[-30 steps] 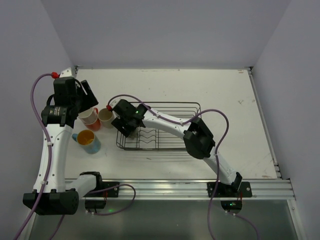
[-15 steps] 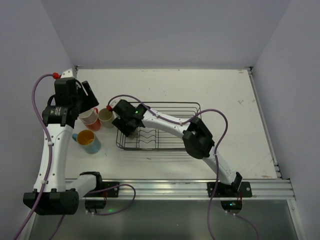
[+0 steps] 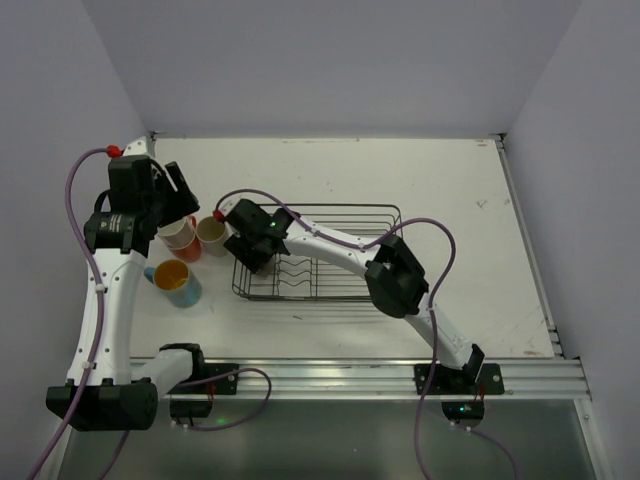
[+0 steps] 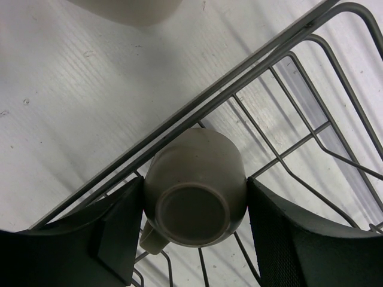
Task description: Unload the cups from the dish rack
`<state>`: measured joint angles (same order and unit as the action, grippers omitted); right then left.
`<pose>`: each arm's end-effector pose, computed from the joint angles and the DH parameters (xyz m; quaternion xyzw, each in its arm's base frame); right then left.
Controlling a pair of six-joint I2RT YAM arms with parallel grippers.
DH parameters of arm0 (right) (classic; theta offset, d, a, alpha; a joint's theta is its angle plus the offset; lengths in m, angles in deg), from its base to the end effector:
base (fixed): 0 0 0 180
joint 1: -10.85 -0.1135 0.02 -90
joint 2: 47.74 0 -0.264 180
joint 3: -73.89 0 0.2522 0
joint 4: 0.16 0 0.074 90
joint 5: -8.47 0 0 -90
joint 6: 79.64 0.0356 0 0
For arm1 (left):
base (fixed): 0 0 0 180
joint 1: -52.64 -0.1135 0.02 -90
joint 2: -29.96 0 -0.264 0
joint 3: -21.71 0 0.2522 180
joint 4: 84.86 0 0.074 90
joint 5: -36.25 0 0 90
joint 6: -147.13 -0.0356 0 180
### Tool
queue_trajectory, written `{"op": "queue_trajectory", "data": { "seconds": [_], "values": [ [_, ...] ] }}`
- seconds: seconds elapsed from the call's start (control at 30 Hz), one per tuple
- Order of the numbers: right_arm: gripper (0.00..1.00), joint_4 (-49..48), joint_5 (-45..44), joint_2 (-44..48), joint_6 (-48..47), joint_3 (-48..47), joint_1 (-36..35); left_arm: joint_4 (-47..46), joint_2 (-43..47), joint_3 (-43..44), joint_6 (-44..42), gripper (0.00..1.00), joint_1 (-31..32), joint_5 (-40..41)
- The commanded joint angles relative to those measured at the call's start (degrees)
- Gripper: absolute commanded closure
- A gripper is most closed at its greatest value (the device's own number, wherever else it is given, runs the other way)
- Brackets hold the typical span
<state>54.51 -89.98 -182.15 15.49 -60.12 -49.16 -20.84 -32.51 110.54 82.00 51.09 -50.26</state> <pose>0.2642 0.4473 0.2108 -0.4188 0.8545 0.1019 0.2901 0.2105 0.0079 0.3927 -0.2181 0.8703 -0.0623 0.4373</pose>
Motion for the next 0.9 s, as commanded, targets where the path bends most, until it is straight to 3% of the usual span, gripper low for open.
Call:
{"op": "queue_trajectory", "data": {
  "seconds": [0.0,0.63,0.73,0.87],
  "values": [
    [1.0,-0.39,-2.71,5.73,0.59,-0.61,-0.28,-1.83,1.31,1.22,-0.78,0.31,-0.57,-2.6],
    [1.0,-3.37,-2.28,19.88,3.84,5.8,0.94,-0.51,0.6,3.68,-0.52,0.32,-0.57,-1.99],
    [1.0,-5.21,-1.66,25.23,5.15,9.93,2.17,-0.69,1.13,3.51,-0.78,0.32,-0.57,-3.22],
    [1.0,-8.2,2.63,33.05,7.26,17.47,4.46,-3.32,2.88,2.19,-1.04,0.32,-0.57,-11.37]
  ]
}}
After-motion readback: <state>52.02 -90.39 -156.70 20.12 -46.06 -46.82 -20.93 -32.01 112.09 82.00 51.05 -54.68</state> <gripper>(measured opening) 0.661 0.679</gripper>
